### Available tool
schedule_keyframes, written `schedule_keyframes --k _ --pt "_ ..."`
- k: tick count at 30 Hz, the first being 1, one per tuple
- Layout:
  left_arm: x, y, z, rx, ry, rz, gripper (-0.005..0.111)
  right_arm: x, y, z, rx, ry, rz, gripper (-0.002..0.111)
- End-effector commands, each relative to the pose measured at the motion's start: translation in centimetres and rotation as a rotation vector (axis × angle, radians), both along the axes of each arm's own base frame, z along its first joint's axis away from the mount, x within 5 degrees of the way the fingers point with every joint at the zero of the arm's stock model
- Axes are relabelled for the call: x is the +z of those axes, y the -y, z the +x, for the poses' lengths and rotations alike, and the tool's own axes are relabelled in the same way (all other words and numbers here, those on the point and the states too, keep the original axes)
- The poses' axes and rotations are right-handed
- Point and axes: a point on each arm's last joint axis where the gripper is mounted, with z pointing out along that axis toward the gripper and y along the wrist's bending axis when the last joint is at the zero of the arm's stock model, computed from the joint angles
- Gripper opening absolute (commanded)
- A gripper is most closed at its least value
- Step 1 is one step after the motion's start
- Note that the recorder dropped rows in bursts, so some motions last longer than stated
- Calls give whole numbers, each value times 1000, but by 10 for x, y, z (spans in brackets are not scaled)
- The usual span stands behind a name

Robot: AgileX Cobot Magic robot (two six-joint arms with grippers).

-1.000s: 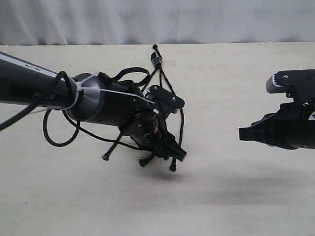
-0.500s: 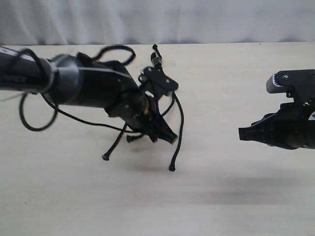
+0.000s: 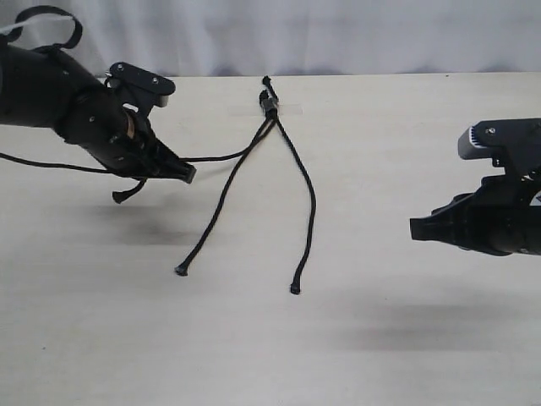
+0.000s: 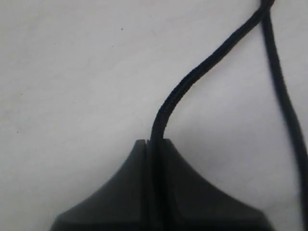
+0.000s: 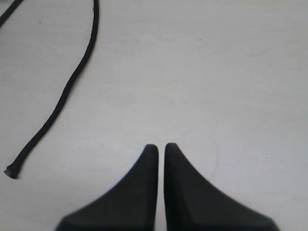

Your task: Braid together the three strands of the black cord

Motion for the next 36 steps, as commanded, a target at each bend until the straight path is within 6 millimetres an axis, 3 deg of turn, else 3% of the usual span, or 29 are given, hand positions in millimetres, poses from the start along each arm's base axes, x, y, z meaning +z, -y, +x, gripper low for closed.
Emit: schedule_keyframes --k 1,6,14,17,21,25,30,33,36 --pt "-15 -5 1 -28 8 10 0 2 0 3 -4 18 5 4" --pt "-37 -4 2 -11 -43 12 5 3 0 3 -6 25 4 4" --pt "-51 -4 1 5 -81 5 41 3 0 4 -9 35 4 4" --pt "-38 -4 1 6 -52 1 39 9 -2 8 -23 30 36 4" --pt "11 -5 -1 -1 66 -21 21 22 -15 21 31 -24 56 4" --pt "72 -9 -13 -14 222 -47 0 27 -53 39 166 -69 57 4" --pt "131 -16 -37 -2 356 -68 0 6 -121 60 315 -185 53 14" --pt "146 -21 -49 10 375 -63 0 -6 -163 76 384 -251 50 28" --pt "145 -24 -61 -8 398 -61 0 -22 -198 90 427 -330 44 42"
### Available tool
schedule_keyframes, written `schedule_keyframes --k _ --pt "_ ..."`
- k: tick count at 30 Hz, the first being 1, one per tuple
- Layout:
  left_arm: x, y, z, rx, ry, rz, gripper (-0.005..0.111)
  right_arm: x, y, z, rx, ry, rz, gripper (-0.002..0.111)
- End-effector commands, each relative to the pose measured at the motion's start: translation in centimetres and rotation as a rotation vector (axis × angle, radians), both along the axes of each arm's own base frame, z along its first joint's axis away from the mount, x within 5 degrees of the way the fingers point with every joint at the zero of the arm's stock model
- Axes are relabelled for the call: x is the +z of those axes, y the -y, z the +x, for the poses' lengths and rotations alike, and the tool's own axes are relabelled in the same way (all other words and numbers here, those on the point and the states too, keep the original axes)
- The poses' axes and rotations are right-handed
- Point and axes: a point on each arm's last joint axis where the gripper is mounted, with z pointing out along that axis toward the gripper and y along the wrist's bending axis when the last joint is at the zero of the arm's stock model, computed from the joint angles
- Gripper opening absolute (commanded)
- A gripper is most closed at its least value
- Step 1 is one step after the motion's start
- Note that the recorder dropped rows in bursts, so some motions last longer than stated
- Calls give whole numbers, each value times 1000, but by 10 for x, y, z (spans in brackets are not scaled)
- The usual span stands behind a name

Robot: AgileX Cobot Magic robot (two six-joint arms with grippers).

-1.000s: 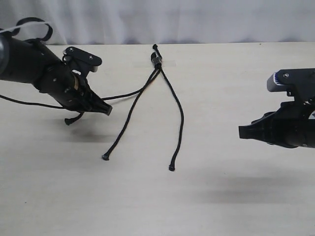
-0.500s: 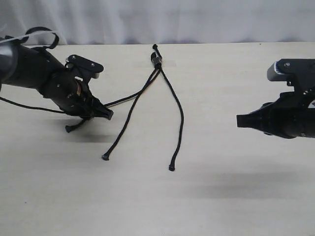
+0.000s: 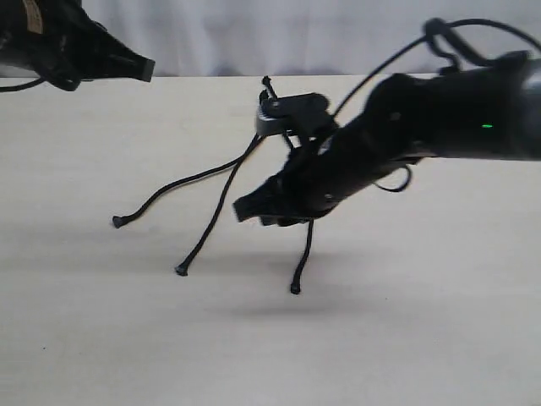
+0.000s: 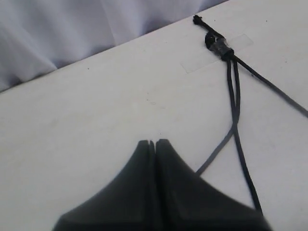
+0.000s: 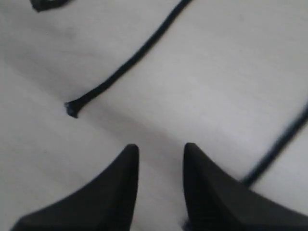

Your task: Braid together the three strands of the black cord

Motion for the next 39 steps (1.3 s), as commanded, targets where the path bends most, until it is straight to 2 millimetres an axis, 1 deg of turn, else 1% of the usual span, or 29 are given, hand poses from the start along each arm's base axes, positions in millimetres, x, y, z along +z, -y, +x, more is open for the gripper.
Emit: schedule_keyframes --k 1,2,5,9,13,17,21,28,30,34,37,39 --pt "-3 -5 -18 -16 19 7 0 -18 -49 19 66 -107 -16 45" --pt "-6 -5 -22 -24 25 1 0 -22 -59 24 86 -128 -24 47" --pt "-16 -5 -29 -45 33 -9 0 -31 -78 35 109 -179 -66 46" --pt "-17 -4 -30 -52 38 -10 0 -37 -88 54 42 -206 -134 46" --pt "-17 -5 -29 -60 45 3 0 -41 -97 66 35 -200 -128 46" --pt "-17 -5 -29 -62 46 8 0 -48 -100 73 -7 -216 -155 46" --pt "-17 -5 -29 -60 46 5 0 -55 -100 76 0 -220 -189 46" --pt "-17 -5 -30 -59 44 4 0 -75 -102 80 1 -232 -212 46" --pt "-17 -5 -30 -58 42 5 0 -78 -101 80 7 -228 -234 42" --pt "-17 -5 -30 -58 42 5 0 -82 -94 80 35 -224 -324 23" --pt "-17 -5 -30 -58 42 5 0 -83 -88 79 50 -239 -384 11" --pt "-17 -5 -30 -58 42 5 0 -78 -85 78 60 -237 -422 5"
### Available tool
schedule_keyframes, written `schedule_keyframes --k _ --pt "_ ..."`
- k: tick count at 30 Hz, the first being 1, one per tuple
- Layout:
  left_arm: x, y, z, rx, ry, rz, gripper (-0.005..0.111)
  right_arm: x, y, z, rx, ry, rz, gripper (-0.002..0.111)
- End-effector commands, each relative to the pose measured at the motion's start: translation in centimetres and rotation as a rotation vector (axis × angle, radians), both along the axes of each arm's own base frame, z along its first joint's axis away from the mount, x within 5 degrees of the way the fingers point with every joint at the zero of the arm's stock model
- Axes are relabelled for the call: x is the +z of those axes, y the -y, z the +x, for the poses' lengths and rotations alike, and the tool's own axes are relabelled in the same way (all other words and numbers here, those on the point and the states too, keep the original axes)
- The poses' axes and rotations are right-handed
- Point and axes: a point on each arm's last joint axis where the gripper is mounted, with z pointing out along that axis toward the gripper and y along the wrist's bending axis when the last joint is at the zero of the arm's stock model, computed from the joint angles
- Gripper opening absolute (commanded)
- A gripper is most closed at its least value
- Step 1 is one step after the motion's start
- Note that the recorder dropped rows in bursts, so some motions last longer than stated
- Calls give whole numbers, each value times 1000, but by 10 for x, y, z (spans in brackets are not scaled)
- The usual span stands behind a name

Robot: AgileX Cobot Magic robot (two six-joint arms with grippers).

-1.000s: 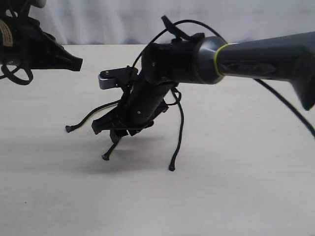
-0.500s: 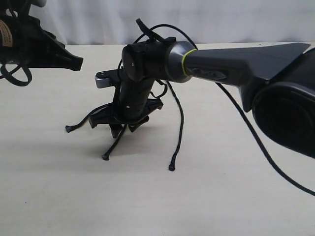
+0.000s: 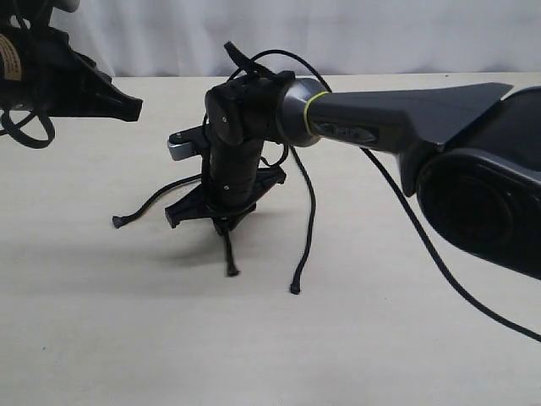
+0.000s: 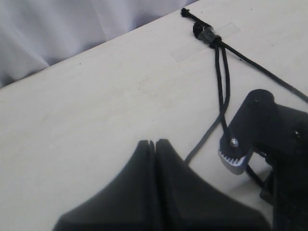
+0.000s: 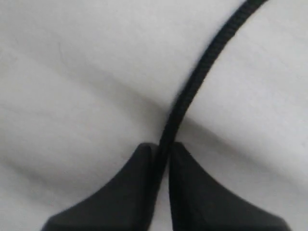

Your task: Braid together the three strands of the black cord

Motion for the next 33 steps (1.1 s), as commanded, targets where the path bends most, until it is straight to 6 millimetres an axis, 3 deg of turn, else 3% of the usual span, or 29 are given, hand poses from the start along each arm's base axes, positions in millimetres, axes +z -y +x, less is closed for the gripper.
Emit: schedule_keyframes --k 1,7,9,12,15,16,18,20,24,29,32,33 --pt "2 0 -1 -2 15 -5 0 -1 13 -3 39 -28 -137 4" --pt "1 -1 -2 12 -3 -9 0 85 37 -5 78 153 -239 4" --pt "1 -1 -2 15 -3 -13 0 113 64 -6 33 182 -251 4" --pt "1 -1 -1 16 -2 -15 0 130 112 0 -68 195 -242 4" --pt "1 -1 -1 18 6 -26 0 118 168 6 -194 171 -207 4" --pt "1 -1 -1 19 5 -29 0 113 176 7 -220 160 -191 4" --pt "2 0 -1 23 7 -47 0 77 208 9 -307 117 -156 4" --pt "2 1 -1 21 13 -52 0 53 223 7 -335 117 -143 4" --pt "2 1 -1 21 13 -52 0 31 235 5 -355 95 -146 4" --pt "1 1 -1 27 4 -62 0 7 235 9 -352 71 -151 4" --pt "0 2 -2 33 -1 -80 0 3 235 10 -351 66 -152 5" --pt "0 2 -2 39 -5 -94 0 3 235 9 -351 64 -153 12"
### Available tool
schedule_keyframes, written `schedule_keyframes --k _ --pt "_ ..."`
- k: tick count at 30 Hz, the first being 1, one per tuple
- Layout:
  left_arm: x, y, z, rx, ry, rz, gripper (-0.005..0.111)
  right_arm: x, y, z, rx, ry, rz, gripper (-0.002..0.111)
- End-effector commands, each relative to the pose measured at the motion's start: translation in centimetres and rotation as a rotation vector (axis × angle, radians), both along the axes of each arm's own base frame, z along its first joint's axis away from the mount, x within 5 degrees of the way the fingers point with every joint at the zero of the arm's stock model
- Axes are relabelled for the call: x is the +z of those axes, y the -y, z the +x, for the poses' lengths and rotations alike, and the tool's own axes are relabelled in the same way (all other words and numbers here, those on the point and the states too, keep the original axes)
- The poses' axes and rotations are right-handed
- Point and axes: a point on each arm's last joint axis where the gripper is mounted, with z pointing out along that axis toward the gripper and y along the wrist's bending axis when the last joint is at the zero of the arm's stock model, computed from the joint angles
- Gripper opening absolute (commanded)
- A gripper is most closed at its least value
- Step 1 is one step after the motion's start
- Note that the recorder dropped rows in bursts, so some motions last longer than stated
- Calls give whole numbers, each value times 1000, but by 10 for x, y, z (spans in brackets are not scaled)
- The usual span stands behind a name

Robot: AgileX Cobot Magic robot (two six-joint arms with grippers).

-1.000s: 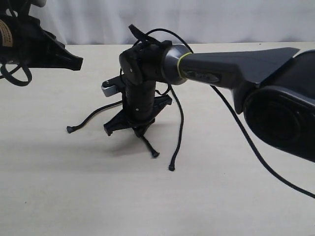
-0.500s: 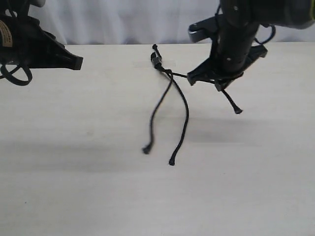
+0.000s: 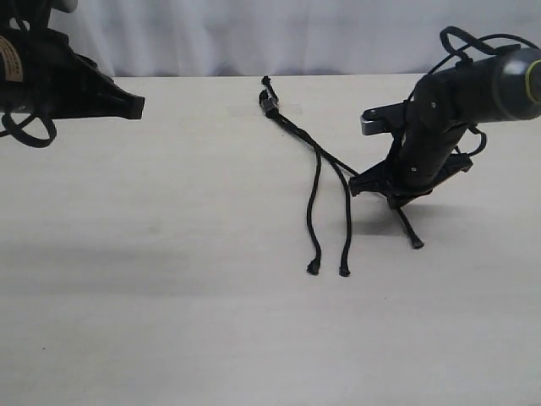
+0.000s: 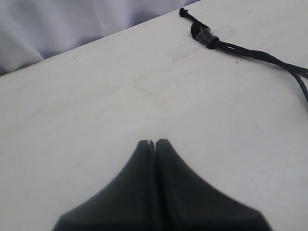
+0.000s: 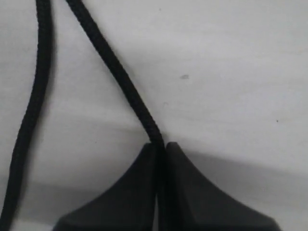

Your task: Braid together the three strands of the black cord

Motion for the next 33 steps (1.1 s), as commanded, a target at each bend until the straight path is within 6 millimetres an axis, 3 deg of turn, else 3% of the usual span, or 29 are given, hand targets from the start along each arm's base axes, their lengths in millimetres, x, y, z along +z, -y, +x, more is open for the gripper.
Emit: schedule_keyframes --k 1,3,5,6,9,14,18,22,27,33 --pt "1 1 -1 16 3 -50 1 -3 6 -3 -13 -38 -16 16" --pt "1 2 -2 26 -5 -72 11 -2 5 -2 -13 -32 -14 41" --pt "-2 5 -1 14 -16 -87 25 11 7 0 -7 5 -12 53" --pt "-5 8 1 -3 -18 -85 29 19 8 0 0 28 -17 53" --pt "-12 26 4 -70 -11 -86 38 55 11 -2 25 135 -30 46" --pt "-26 79 5 -226 -53 -67 39 122 18 -25 18 419 48 8" --pt "-52 127 7 -337 -142 -22 39 152 33 -56 -11 598 98 4" --pt "-80 174 8 -427 -215 28 39 155 53 -81 -78 722 141 4" --pt "-104 219 20 -454 -296 61 41 137 77 -97 -178 806 179 4" --pt "-128 252 43 -436 -381 83 51 120 87 -104 -212 834 185 4"
